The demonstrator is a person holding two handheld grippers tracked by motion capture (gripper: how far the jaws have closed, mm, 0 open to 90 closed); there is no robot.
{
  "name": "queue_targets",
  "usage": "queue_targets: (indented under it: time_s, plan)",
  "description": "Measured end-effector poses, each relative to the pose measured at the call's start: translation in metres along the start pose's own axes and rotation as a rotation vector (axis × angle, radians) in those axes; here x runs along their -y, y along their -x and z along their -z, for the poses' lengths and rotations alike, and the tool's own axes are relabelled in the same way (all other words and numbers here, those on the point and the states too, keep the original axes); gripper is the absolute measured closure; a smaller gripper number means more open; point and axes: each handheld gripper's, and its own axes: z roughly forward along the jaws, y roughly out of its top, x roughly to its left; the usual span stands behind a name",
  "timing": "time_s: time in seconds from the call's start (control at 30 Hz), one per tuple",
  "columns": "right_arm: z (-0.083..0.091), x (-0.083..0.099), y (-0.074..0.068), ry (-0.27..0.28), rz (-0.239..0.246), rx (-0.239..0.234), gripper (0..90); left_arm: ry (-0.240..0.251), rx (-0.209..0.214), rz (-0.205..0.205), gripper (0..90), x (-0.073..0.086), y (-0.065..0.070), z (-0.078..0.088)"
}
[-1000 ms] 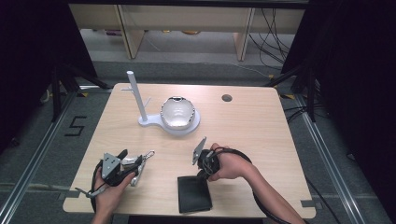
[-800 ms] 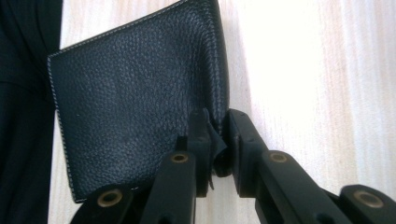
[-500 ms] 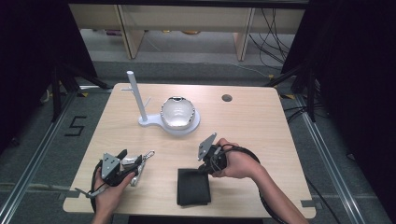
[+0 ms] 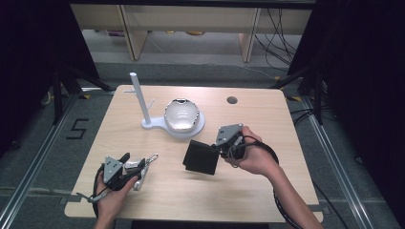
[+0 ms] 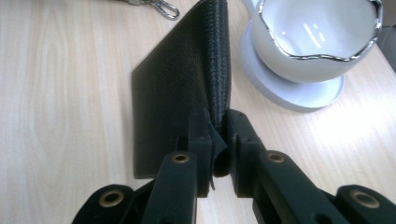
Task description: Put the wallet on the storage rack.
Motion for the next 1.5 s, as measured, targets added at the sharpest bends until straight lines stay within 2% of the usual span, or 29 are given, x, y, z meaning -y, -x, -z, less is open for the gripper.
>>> queue_targets:
  time_s: [0.03,0.07,0.1,0.13,0.3,0.37,0.4,0.43,0.5,0.53,0.8,0.9,1.03,1.07,1.1,1.13,1.17,1.2,1.37,1.4,1.47,1.5]
  plan:
    - [0.0,0.0,0.001,0.018,0.012,0.035,82.4,-0.001,-0.001,-0.001,33.3,0.0,0.0,0.0]
    - [0.0,0.0,0.002,0.026,0.015,0.041,82.4,0.0,0.002,-0.002,33.4,0.0,0.0,0.0]
    - [0.001,0.0,0.003,0.027,0.001,0.075,82.4,-0.002,-0.002,-0.003,33.4,0.0,0.0,0.0]
    - [0.001,0.0,0.004,0.033,-0.006,0.09,82.4,-0.002,-0.002,-0.003,33.4,0.0,0.0,0.0]
    - [0.001,0.0,0.008,0.051,-0.021,0.127,82.3,-0.008,-0.006,-0.004,33.3,0.0,0.001,0.001]
    - [0.0,0.001,0.01,0.044,-0.001,0.155,82.2,-0.008,-0.007,-0.004,33.2,0.0,0.001,0.001]
    - [0.0,0.001,0.01,0.044,-0.001,0.155,82.2,-0.008,-0.006,-0.003,33.2,0.0,0.001,0.002]
    - [-0.001,0.001,0.01,0.072,-0.025,0.145,82.2,-0.008,-0.007,-0.003,33.2,0.0,0.001,0.002]
    - [-0.001,0.001,0.01,0.082,-0.032,0.157,82.2,-0.004,-0.005,-0.005,33.2,0.0,0.001,0.001]
    - [-0.001,0.001,0.011,0.088,-0.027,0.175,82.2,-0.003,-0.003,-0.004,33.2,0.0,0.001,0.001]
    - [0.001,-0.001,0.015,0.107,-0.027,0.206,82.1,-0.002,-0.004,-0.006,33.3,0.0,0.001,0.0]
    - [0.003,-0.003,0.018,0.133,-0.02,0.236,82.1,-0.011,-0.009,-0.011,33.3,0.0,0.002,0.001]
    - [0.004,-0.005,0.019,0.137,-0.03,0.246,82.1,-0.012,-0.011,-0.012,33.4,0.0,0.002,0.001]
    - [0.005,-0.007,0.021,0.141,-0.013,0.256,82.1,-0.012,-0.012,-0.011,33.3,0.0,0.002,0.001]
    - [0.005,-0.008,0.021,0.141,-0.028,0.253,82.1,-0.011,-0.012,-0.009,33.4,0.0,0.002,0.001]
    - [0.006,-0.01,0.022,0.142,-0.012,0.259,82.1,-0.011,-0.012,-0.009,33.4,0.0,0.002,0.001]
    - [0.006,-0.011,0.023,0.149,-0.024,0.264,82.1,-0.011,-0.013,-0.008,33.4,0.0,0.002,0.001]
    - [0.006,-0.012,0.024,0.154,-0.01,0.263,82.1,-0.011,-0.013,-0.008,33.3,0.0,0.002,0.001]
    - [0.007,-0.017,0.027,0.156,-0.013,0.279,82.1,-0.001,-0.008,-0.006,33.4,0.0,0.001,0.001]
    - [0.007,-0.02,0.03,0.159,0.003,0.286,82.1,0.001,-0.008,-0.004,33.4,0.0,0.001,0.001]
    - [0.007,-0.022,0.031,0.162,-0.013,0.288,82.1,-0.003,-0.011,-0.005,33.4,0.0,0.001,0.001]
    - [0.007,-0.024,0.032,0.167,0.0,0.292,82.1,-0.007,-0.013,-0.004,33.4,0.0,0.001,0.002]
